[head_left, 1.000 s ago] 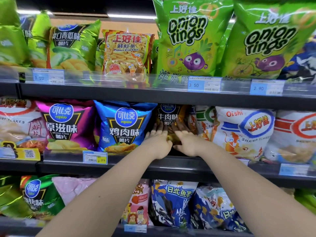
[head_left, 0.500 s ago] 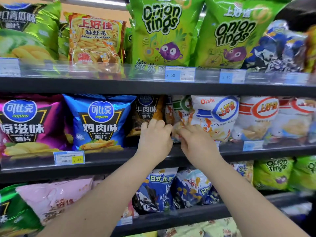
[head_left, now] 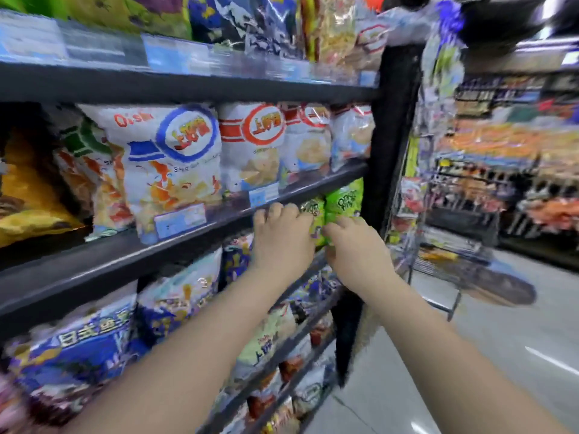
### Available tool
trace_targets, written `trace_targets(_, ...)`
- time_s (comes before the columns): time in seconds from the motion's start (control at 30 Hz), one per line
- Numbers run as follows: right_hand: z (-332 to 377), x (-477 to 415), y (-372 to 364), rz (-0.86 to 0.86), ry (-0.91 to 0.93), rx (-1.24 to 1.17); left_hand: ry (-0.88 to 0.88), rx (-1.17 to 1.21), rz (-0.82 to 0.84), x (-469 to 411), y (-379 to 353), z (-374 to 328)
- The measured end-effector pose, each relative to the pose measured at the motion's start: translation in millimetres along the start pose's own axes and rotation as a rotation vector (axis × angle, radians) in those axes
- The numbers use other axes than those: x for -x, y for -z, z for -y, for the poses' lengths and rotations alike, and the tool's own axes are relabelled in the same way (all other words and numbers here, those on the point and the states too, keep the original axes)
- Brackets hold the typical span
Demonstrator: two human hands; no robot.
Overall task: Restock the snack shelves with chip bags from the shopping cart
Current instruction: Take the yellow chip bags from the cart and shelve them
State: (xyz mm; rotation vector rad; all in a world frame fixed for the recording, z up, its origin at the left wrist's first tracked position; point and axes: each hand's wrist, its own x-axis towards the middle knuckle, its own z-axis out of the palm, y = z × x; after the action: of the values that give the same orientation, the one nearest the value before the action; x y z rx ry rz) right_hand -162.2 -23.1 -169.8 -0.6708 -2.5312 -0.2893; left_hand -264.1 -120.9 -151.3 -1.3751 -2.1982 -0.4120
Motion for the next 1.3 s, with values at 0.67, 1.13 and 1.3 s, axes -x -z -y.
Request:
trace_targets(0.67, -421, 216, -64, 0.520, -0.713, 0.225, -0.552, 0.252, 0.346, -95, -221, -467)
trace_targets(1.13, -622, 210, -217, 0.676, -0.963, 0.087, -0.707, 0.303, 0.654, -205, -448, -604)
trace_targets(1.3, -704, 179, -265, 0.644, -1.078, 0.030, -0.700, 0.391, 0.706, -268, -526, -652)
